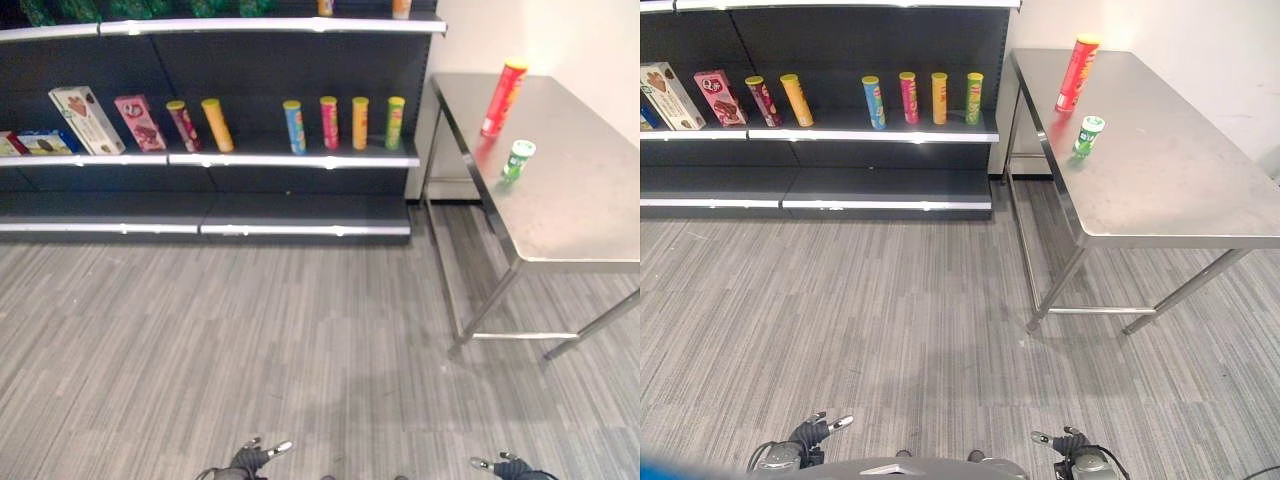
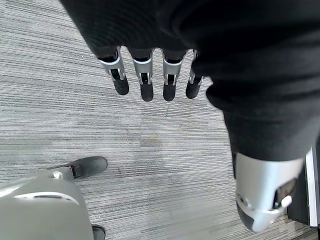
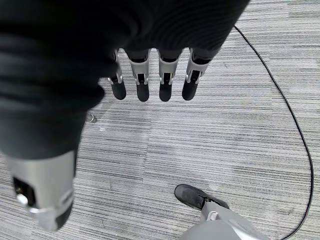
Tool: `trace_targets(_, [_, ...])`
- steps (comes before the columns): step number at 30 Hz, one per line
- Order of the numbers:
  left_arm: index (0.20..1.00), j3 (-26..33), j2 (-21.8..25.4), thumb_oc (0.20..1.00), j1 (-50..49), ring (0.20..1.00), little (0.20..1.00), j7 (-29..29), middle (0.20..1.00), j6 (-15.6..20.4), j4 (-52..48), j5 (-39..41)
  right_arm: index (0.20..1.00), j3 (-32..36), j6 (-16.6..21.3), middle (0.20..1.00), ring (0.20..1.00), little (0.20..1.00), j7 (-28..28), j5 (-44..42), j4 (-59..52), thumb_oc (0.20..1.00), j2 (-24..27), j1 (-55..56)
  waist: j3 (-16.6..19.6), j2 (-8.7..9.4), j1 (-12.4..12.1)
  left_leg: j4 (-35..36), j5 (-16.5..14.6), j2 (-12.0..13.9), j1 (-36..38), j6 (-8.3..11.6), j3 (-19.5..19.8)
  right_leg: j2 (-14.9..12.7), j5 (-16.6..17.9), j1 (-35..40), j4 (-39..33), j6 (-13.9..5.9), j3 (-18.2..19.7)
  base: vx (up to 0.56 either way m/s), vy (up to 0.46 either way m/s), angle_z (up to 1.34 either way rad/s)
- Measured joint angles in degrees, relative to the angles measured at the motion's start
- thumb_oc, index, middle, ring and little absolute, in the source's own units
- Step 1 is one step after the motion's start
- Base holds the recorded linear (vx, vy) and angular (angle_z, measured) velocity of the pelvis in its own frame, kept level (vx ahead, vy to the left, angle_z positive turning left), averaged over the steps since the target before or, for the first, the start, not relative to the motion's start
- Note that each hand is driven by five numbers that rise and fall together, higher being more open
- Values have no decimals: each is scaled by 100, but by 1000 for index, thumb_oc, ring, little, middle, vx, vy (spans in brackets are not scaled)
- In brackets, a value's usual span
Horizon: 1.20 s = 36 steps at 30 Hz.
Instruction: Put the goods on the table back onto the shelves and tidy them up.
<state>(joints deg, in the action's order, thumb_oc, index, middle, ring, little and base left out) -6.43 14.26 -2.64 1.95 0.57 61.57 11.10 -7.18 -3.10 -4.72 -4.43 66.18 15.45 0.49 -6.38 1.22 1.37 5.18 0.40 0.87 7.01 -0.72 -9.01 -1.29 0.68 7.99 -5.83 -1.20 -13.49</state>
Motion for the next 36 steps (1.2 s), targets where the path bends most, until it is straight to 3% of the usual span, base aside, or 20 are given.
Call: trace_targets(36, [1000, 13, -5, 1000, -94, 1000, 1000, 185, 1000, 14, -1, -6, 1000, -14, 3, 1000, 1000, 1000, -129, 6, -3, 1000, -20, -30, -194, 35, -21, -1, 2, -8, -86, 2, 20, -3, -5, -86, -1, -5, -14, 0, 3, 0])
